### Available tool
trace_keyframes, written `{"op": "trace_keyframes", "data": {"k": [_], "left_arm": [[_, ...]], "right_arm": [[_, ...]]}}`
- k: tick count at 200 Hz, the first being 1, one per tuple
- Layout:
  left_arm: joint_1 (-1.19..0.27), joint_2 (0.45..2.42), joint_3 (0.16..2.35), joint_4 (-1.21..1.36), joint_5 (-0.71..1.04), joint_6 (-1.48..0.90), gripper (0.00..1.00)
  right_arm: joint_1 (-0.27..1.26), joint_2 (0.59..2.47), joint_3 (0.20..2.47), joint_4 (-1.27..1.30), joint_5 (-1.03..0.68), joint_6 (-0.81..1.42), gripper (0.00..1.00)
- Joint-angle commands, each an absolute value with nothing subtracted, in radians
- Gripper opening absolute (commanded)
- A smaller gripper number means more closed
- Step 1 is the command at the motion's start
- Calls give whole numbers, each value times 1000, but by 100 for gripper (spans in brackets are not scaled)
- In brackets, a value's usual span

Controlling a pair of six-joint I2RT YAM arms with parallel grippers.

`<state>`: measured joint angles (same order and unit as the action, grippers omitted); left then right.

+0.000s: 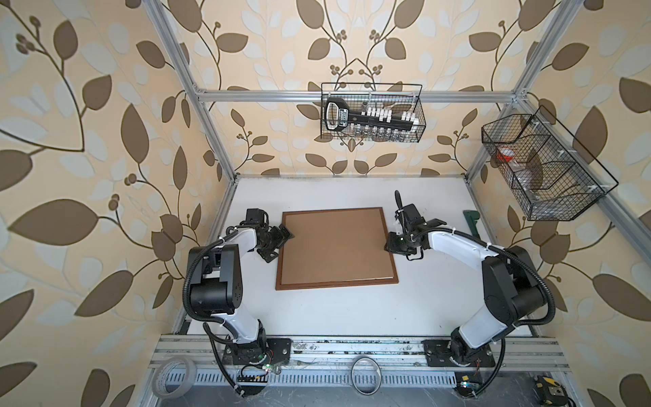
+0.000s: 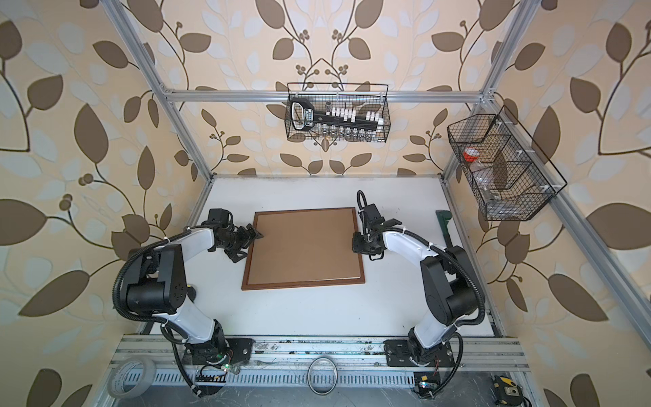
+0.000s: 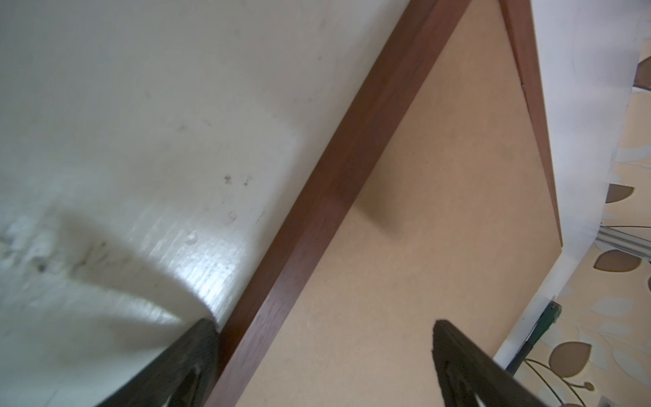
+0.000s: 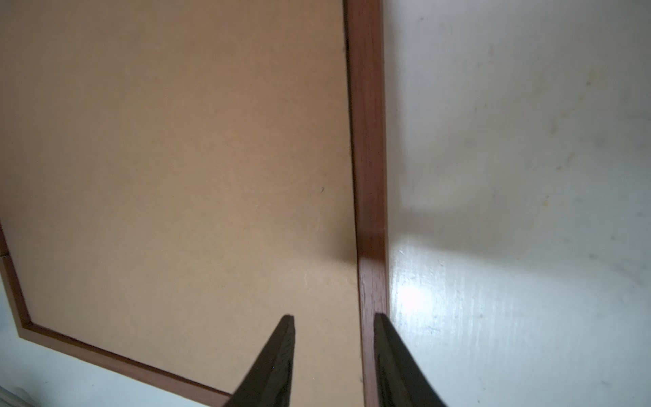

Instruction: Put the photo into the frame

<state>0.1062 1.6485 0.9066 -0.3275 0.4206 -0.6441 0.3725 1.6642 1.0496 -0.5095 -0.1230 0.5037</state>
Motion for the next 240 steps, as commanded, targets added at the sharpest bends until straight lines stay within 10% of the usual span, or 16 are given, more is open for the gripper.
{"op": "trace_keyframes", "data": {"k": [1, 240], "left_arm": [[117, 1663, 907, -373, 431, -620, 97], [113, 1702, 861, -318, 508, -632, 88]], "right_arm": [[382, 1699, 1059, -528, -112, 485, 38], [376, 1678, 999, -255, -605, 611, 34]]}}
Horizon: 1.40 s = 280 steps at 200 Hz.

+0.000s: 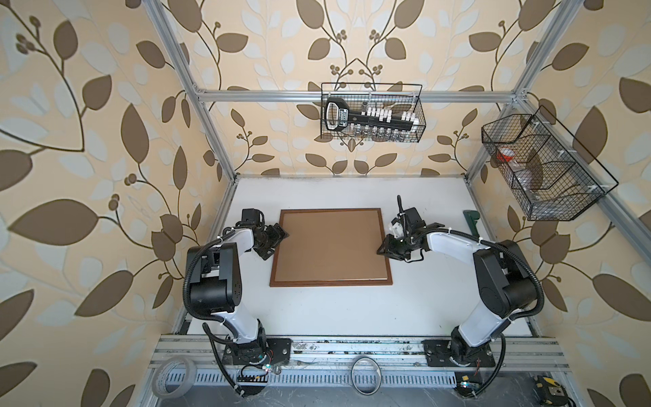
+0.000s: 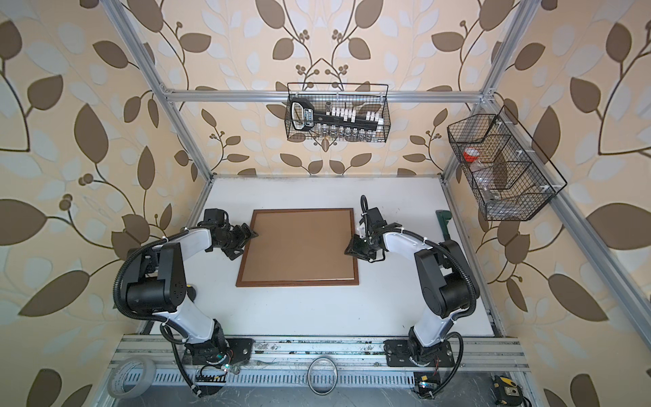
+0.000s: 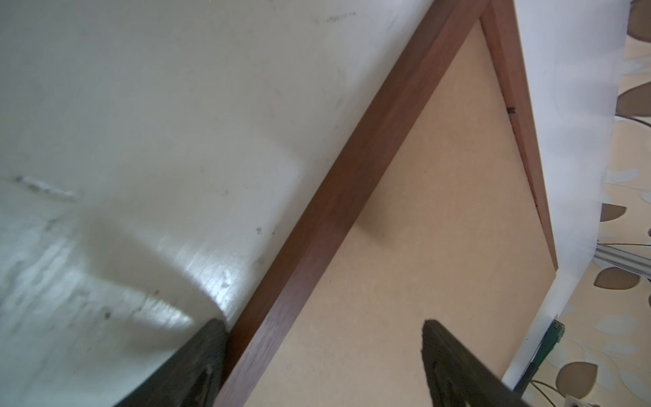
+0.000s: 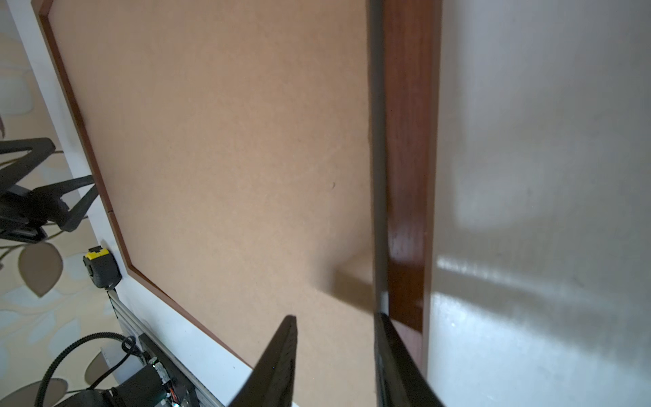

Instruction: Put the photo into the frame

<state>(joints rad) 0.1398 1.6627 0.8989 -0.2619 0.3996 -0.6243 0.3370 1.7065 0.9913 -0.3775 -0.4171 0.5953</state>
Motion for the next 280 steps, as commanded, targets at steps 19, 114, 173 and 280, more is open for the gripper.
{"op": "trace_keyframes", "data": {"k": [19, 114, 173, 280], "left_arm": [[112, 1703, 858, -318, 509, -631, 87], [101, 1723, 857, -308, 522, -632, 86], [90, 1730, 859, -307, 525, -631, 86], [91, 1630, 905, -355, 480, -630, 94]], "right_arm": [[388, 1653, 1010, -255, -609, 604, 33], [457, 1713, 1065, -331, -566, 547, 31], [540, 1804, 1169, -502, -329, 427, 33], [431, 1617, 1299, -677, -73, 436, 54]]}}
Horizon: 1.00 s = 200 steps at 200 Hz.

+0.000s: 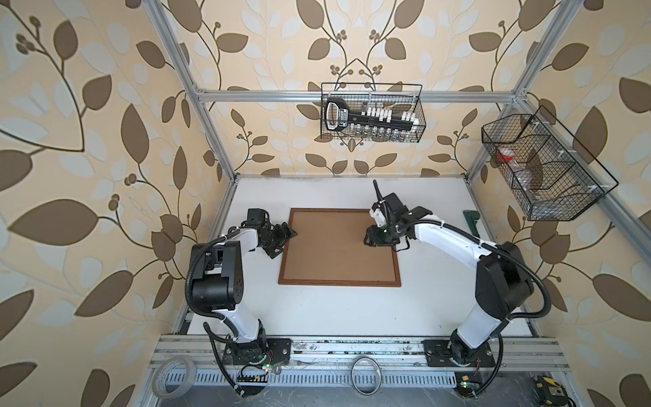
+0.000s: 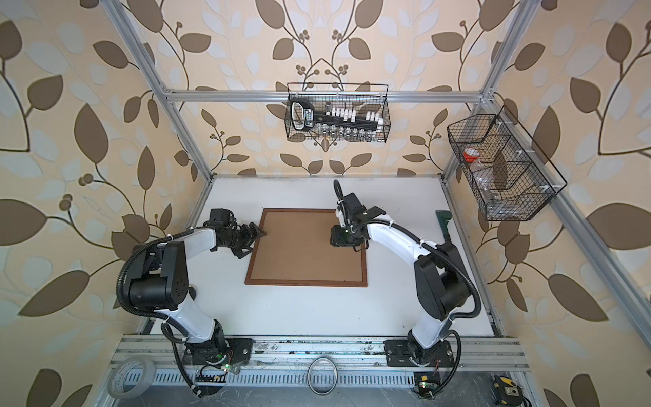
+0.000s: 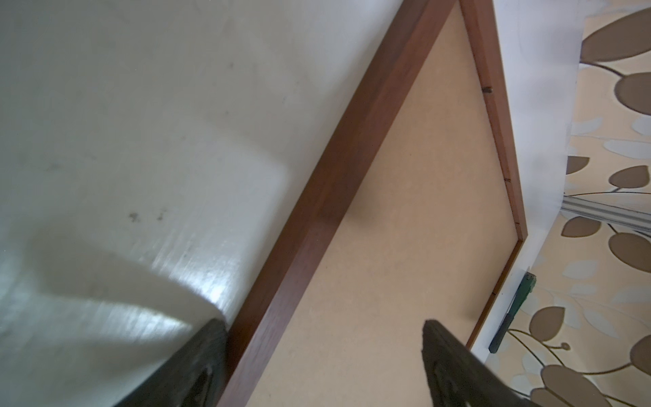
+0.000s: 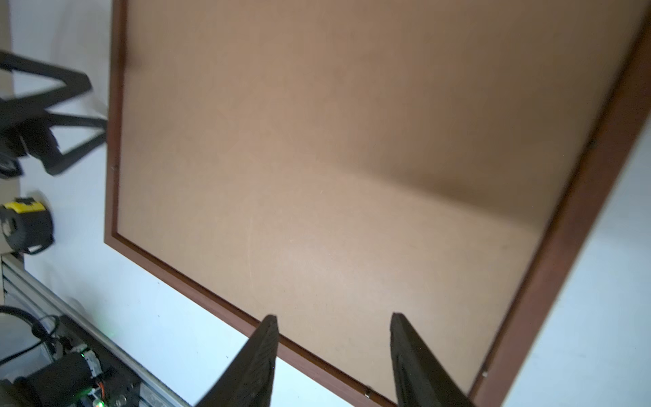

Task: Put the photo into the frame
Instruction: 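Rotate the frame on the table with both grippers, turning it diagonal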

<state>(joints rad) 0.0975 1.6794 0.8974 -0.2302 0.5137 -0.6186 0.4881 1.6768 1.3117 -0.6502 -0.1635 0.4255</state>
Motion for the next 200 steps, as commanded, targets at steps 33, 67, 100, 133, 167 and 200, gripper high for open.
{"op": "trace_keyframes", "data": {"k": [33, 67, 100, 133, 167, 200], "left_arm": [[102, 1589, 923, -401, 350, -607, 99], [112, 1628, 899, -318, 329, -662, 99], [72, 1659, 894, -303, 350, -677, 97], [5, 1641, 859, -285, 374, -703, 97], [-61, 1611, 793, -236, 399, -755, 96], [-216, 1580, 765, -199, 440, -838, 94]], "right_arm": [[323, 1591, 1159, -580, -56, 467, 63], [314, 1652, 1117, -525, -34, 505, 68], [305, 1696, 1065, -443, -64, 572, 71], [289, 1779, 1085, -355, -146, 638, 72], [288, 1861, 1167, -348, -169, 641, 72], [291, 1946, 1317, -370, -179, 649, 71]]}}
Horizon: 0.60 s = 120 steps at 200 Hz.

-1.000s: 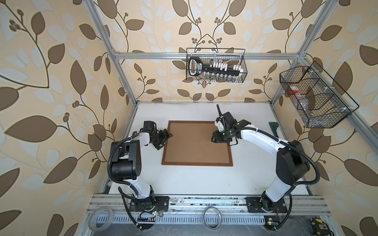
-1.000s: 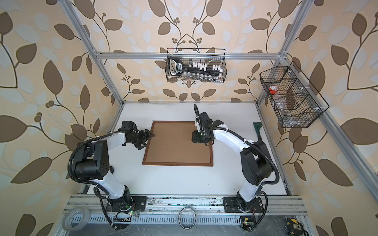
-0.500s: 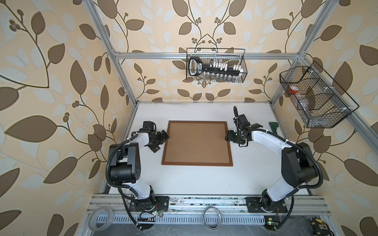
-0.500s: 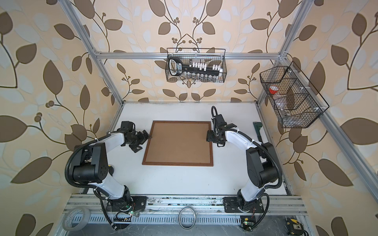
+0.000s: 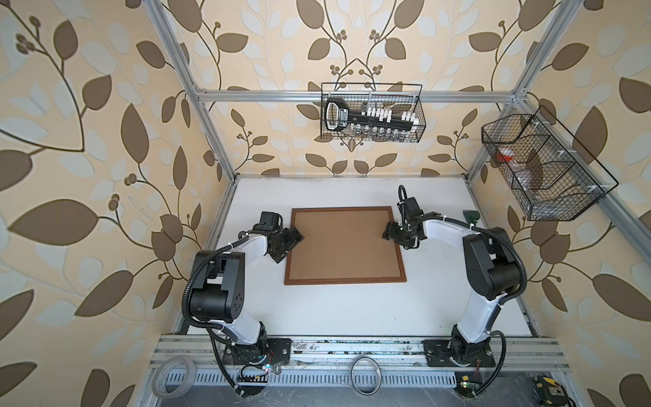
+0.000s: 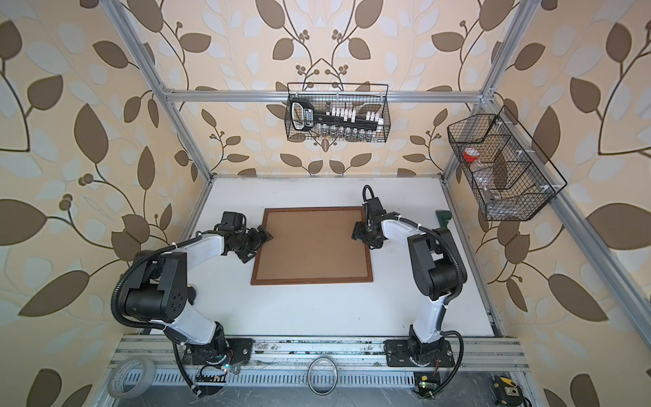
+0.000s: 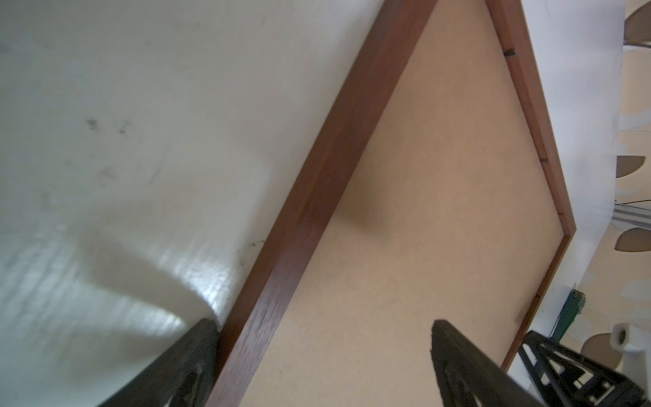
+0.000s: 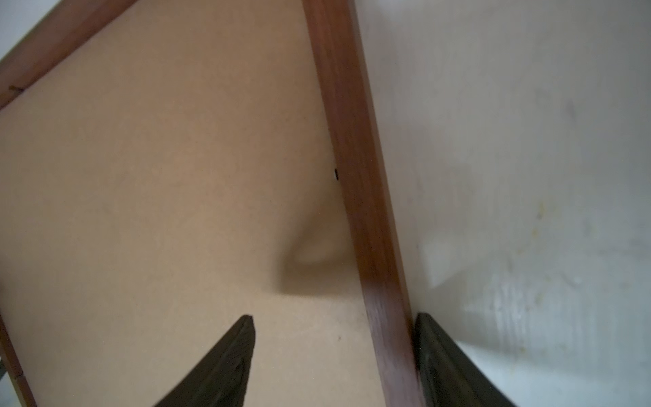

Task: Put the photo into the frame
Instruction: 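Rotate the frame on the table with both grippers, turning it diagonal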

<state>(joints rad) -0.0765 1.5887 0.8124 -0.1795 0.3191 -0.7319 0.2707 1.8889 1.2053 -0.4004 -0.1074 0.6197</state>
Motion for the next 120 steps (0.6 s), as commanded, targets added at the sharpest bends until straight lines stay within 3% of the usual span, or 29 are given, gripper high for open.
{"op": "trace_keyframes", "data": {"k": [1, 34, 73, 88, 120], "left_arm": [[-221, 1578, 765, -199, 440, -840, 94], [-445, 1543, 804, -266, 455, -834, 93], [-477, 1468, 901, -430, 558, -681, 92], [-477, 1446, 929, -492, 596, -625, 93], [-427, 1399, 1049, -641, 488, -477, 94]], "right_arm": [[292, 1949, 1323, -371, -178, 650, 71], [328, 2095, 1577, -477, -101, 611, 71], [349, 2213, 1856, -638, -23, 534, 71], [347, 2189, 1865, -647, 13, 511, 72], [330, 2037, 1732, -637, 55, 503, 72]]}}
